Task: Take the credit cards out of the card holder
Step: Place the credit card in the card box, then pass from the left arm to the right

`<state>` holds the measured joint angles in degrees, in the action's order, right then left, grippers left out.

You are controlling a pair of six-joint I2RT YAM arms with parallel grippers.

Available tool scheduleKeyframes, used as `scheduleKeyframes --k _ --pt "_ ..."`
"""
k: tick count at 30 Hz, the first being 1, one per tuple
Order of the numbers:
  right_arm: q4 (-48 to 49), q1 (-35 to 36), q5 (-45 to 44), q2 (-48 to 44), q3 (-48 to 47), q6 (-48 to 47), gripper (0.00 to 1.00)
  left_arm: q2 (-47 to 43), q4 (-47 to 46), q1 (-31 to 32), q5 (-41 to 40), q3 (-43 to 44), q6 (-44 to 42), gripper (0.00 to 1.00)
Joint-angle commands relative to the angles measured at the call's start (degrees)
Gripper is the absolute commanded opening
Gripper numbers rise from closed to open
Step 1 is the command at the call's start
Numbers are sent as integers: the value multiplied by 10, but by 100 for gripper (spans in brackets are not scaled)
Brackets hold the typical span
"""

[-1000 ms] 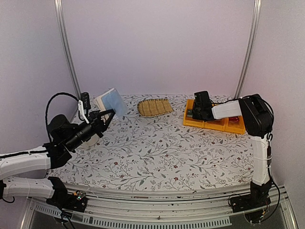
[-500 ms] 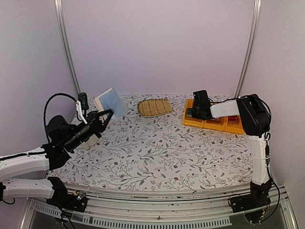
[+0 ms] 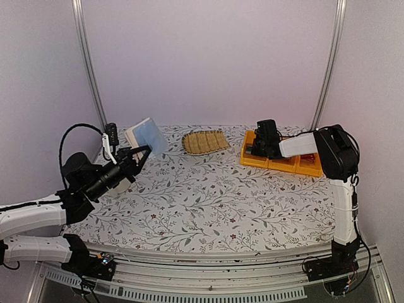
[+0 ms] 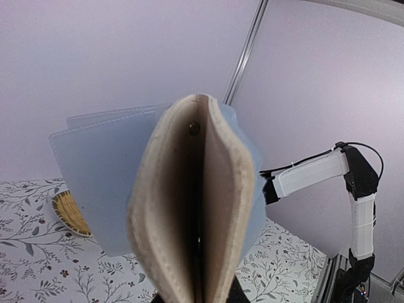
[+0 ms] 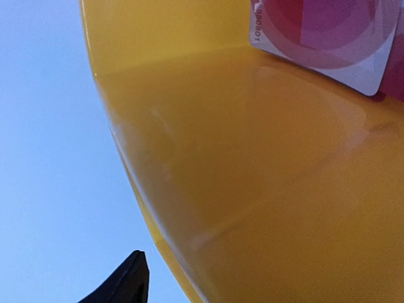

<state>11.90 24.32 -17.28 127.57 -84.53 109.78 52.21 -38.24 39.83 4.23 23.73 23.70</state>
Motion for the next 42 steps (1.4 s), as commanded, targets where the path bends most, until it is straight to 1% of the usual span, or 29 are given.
scheduleKeyframes --k 1,3,6,8,16,17,19,20,21,22,26,28,30,32,33,36,37,38,39,40,41,42 --pt "19 3 27 -33 16 -16 69 4 -12 -7 6 1 2 0" --pt "25 2 27 -42 22 -16 71 5 -12 -7 8 2 2 0" --pt "34 0 30 -56 37 -18 81 6 -12 -7 8 3 2 0" --pt "40 0 30 -66 45 -22 100 5 -12 -7 10 3 3 0" --pt "81 -3 41 -97 78 -35 99 9 -15 -7 16 4 3 0" --pt "94 -3 46 -105 82 -44 99 9 -15 -7 19 5 0 0" --pt "126 -3 57 -125 88 -94 99 8 -15 -7 30 6 -5 0" --pt "144 -2 70 -135 86 -137 99 7 -17 -7 40 7 -10 0" --pt "162 -2 91 -142 80 -205 99 7 -19 -7 59 8 -18 0" --pt "179 -3 121 -150 72 -248 99 6 -25 -7 71 9 -22 0" --pt "260 5 253 -183 47 -464 99 1 -56 -7 198 15 -55 0" --pt "267 19 312 -212 27 -602 99 0 -65 -7 252 23 -65 0" --pt "287 35 397 -237 22 -697 99 0 -68 -7 290 31 -72 0" --pt "321 48 511 -257 27 -764 99 1 -68 -7 306 37 -76 0" --pt "337 53 557 -266 30 -778 99 2 -69 -7 305 39 -77 0" --pt "336 87 698 -292 31 -814 99 9 -62 -7 287 46 -79 0" --pt "323 105 728 -303 34 -831 99 12 -57 -7 277 50 -79 0" --pt "298 127 742 -318 39 -853 99 17 -53 -8 267 54 -78 0" --pt "245 154 735 -335 42 -920 99 21 -47 -7 258 58 -76 0" --pt "177 186 706 -354 45 -1001 99 25 -41 -7 248 62 -75 0" --pt "114 214 659 -368 46 -1077 99 28 -38 -7 238 65 -74 0" --pt "54 245 605 -379 42 -1198 99 30 -36 -6 231 68 -73 0"
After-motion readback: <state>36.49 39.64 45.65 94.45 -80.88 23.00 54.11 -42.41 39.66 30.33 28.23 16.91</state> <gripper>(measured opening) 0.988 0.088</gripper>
